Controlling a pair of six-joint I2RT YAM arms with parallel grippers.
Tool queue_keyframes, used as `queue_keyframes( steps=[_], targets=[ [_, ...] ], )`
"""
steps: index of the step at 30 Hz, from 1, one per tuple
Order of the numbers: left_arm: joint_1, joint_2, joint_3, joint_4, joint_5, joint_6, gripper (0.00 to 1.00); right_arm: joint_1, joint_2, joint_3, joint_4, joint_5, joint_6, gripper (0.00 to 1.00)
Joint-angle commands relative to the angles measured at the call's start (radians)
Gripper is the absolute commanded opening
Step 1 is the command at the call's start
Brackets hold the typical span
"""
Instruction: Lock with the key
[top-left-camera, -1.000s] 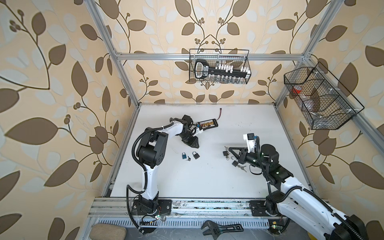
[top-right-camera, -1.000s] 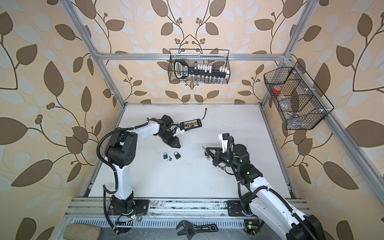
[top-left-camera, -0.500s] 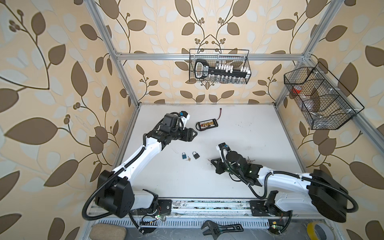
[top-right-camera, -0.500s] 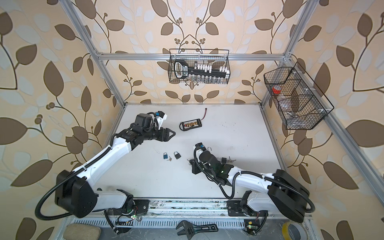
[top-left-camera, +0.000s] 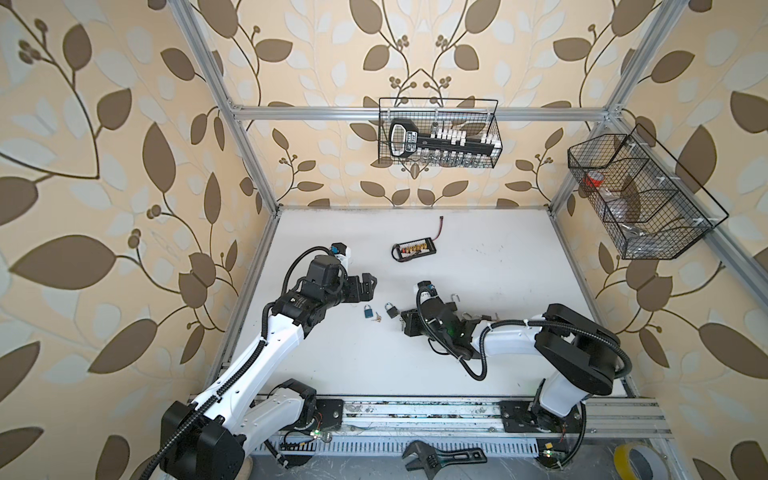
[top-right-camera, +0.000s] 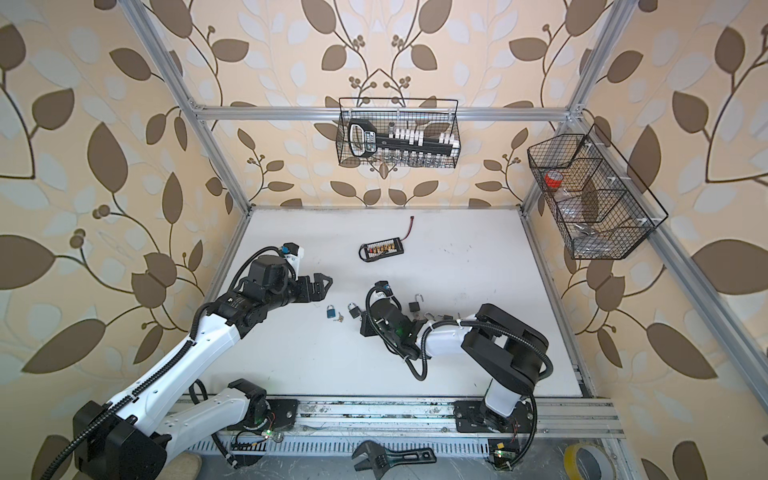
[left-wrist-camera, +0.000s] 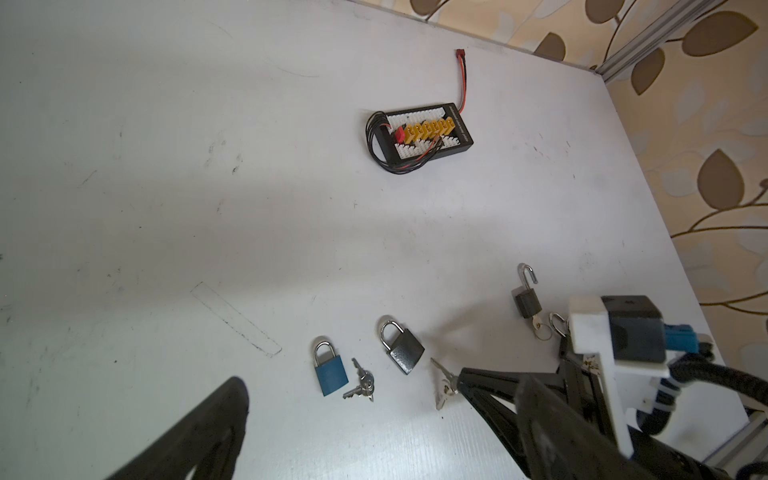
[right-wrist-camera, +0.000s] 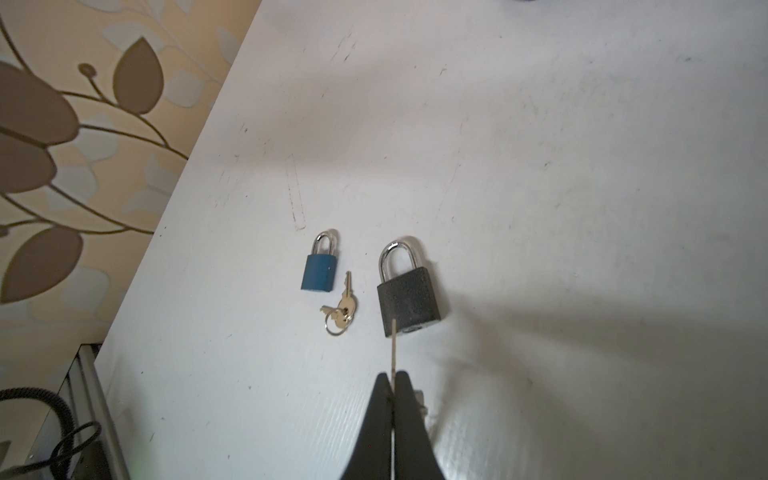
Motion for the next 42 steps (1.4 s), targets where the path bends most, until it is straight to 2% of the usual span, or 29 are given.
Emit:
queue_keyframes(
  steps=[1,17,20,22,26,28,30,32,35,37,42],
  targets=[
    [0.005,-0.008,-0.011,0.012,-0.017,-0.022,0.99,-0.002,0.046,0.040,0.000,0.038,0.018,0.00],
    [0.005,-0.036,-0.047,0.020,0.019,-0.054,0.99,-0.019,0.141,0.092,-0.021,0.063,0.031,0.00],
    [0.005,-0.057,-0.051,0.013,0.035,-0.052,0.99,-0.022,0.124,0.088,-0.032,0.067,0.021,0.11],
    [0.002,-0.072,-0.036,-0.023,0.014,-0.045,0.99,-0.028,0.095,0.077,-0.046,0.072,0.016,0.23],
    [-0.005,-0.119,-0.048,-0.041,-0.009,-0.049,0.99,-0.045,-0.019,0.015,-0.077,0.065,-0.013,0.40],
    [-0.018,-0.126,-0.058,-0.044,-0.005,-0.055,0.99,-0.048,-0.079,-0.016,-0.095,0.060,-0.062,0.54],
    [-0.054,-0.125,-0.073,-0.041,-0.014,-0.065,0.99,-0.075,-0.137,-0.052,-0.129,0.021,-0.083,0.75],
    [-0.118,-0.122,-0.090,-0.024,-0.049,-0.079,0.99,-0.104,-0.197,-0.088,-0.158,-0.030,-0.106,0.86],
    [-0.247,-0.088,-0.101,0.006,-0.123,-0.100,0.99,-0.122,-0.302,-0.124,-0.258,-0.050,-0.147,0.91],
    [-0.319,-0.048,-0.110,0.044,-0.149,-0.120,0.99,-0.155,-0.378,-0.156,-0.311,-0.078,-0.157,0.98],
    [-0.449,0.075,-0.128,0.195,-0.158,-0.172,0.99,-0.351,-0.496,-0.171,-0.510,-0.164,-0.209,0.94]
  ],
)
